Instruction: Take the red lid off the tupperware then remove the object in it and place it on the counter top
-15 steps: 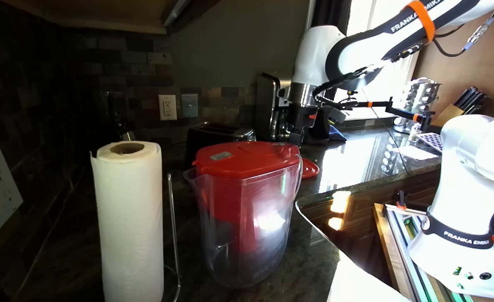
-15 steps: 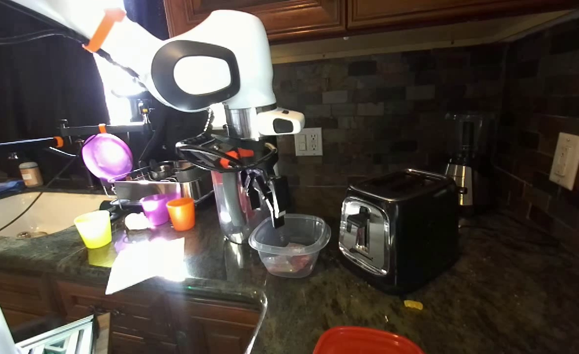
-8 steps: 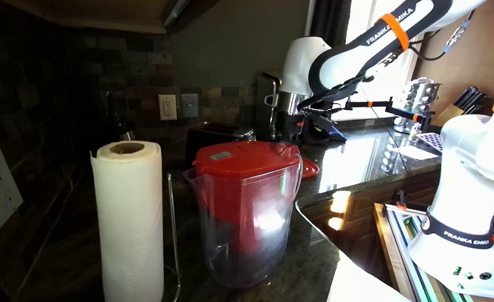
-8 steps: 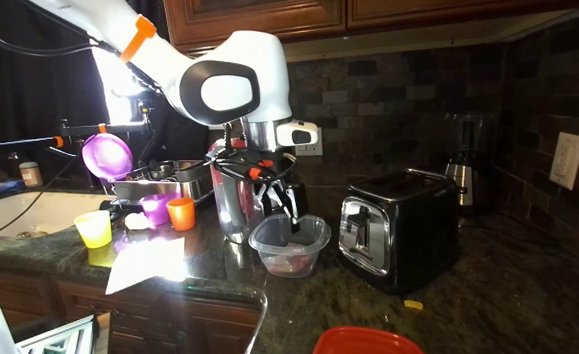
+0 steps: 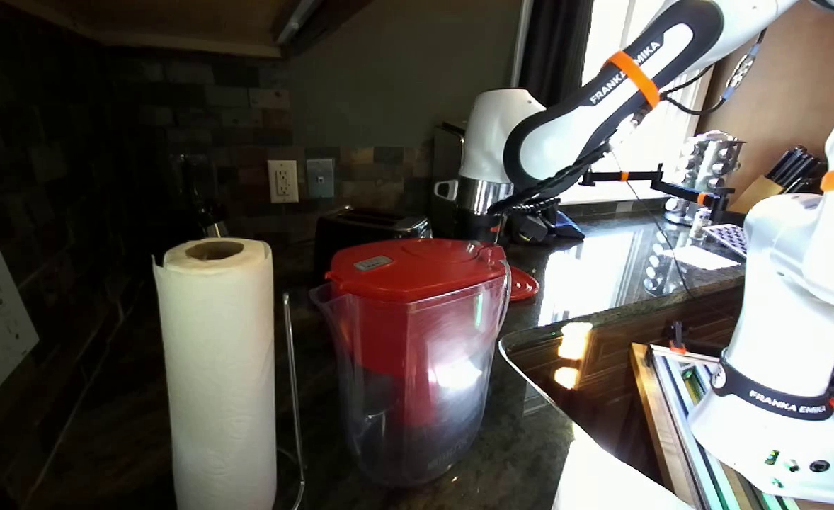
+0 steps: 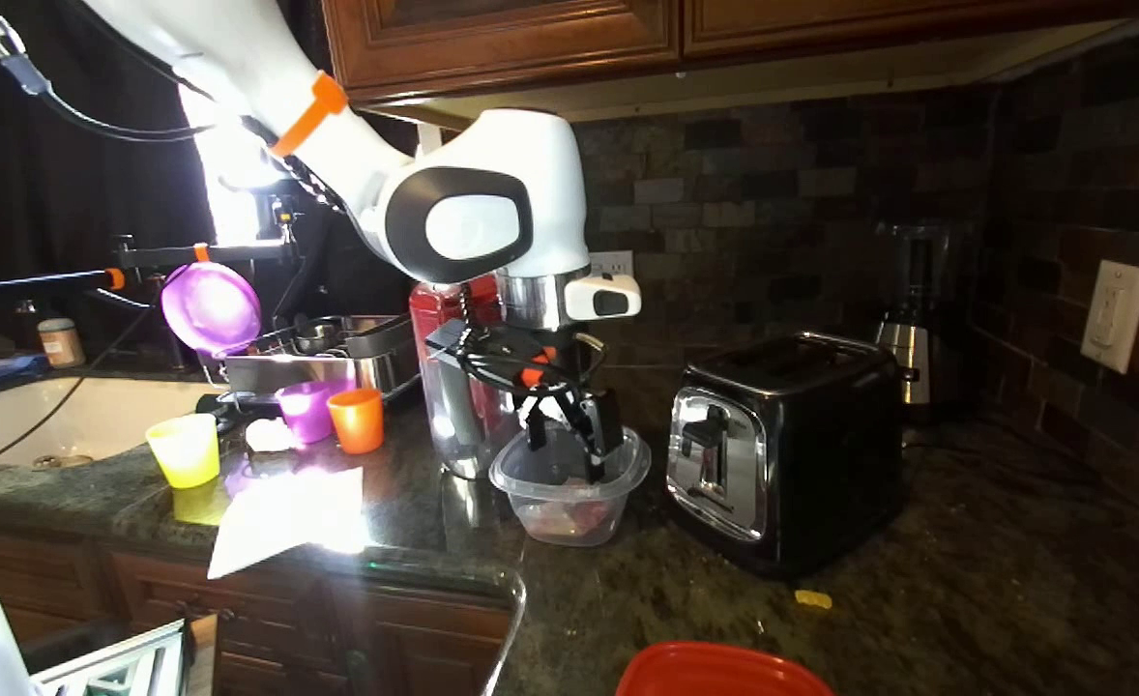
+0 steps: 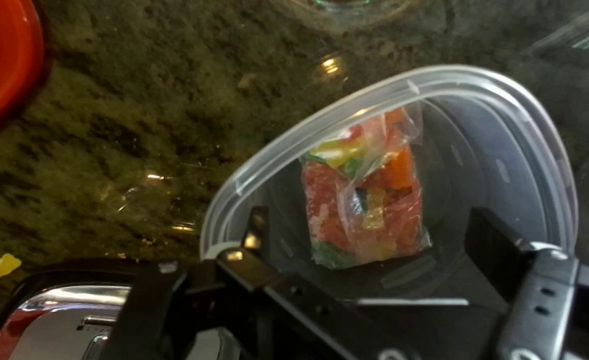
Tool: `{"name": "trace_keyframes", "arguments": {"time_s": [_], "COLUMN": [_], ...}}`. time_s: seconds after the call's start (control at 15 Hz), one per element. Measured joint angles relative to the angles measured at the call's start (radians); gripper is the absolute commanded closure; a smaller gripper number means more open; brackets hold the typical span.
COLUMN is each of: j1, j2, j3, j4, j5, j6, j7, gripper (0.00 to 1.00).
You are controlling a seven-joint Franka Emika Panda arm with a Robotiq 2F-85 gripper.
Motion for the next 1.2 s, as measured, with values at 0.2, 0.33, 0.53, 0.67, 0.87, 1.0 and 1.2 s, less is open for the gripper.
{"name": "trace_keyframes", "arguments": {"time_s": [0.2,0.33,0.53,0.67,0.87,1.0,1.2], "j1": [0.004,0.007,0.008,0.009,0.009,0.009,0.009], "j2": [0.027,0.042,0.067,0.085,0.112,0.127,0.146], "j3": [0.007,0.014,0.025,0.031,0.040,0.042,0.043], "j4": [0.006,0.006,0.006,0.007,0.009,0.014,0.020], "j5": [0.000,0.000,-0.006,-0.007,-0.013,-0.021,-0.032], "j6": [0.011,0.035,0.081,0.114,0.150,0.156,0.156], "j7": [-0.011,-0.014,-0.014,-0.014,-0.014,-0.014,-0.013], "gripper": [0.00,0.00,0.00,0.00,0.00,0.00,0.00]}}
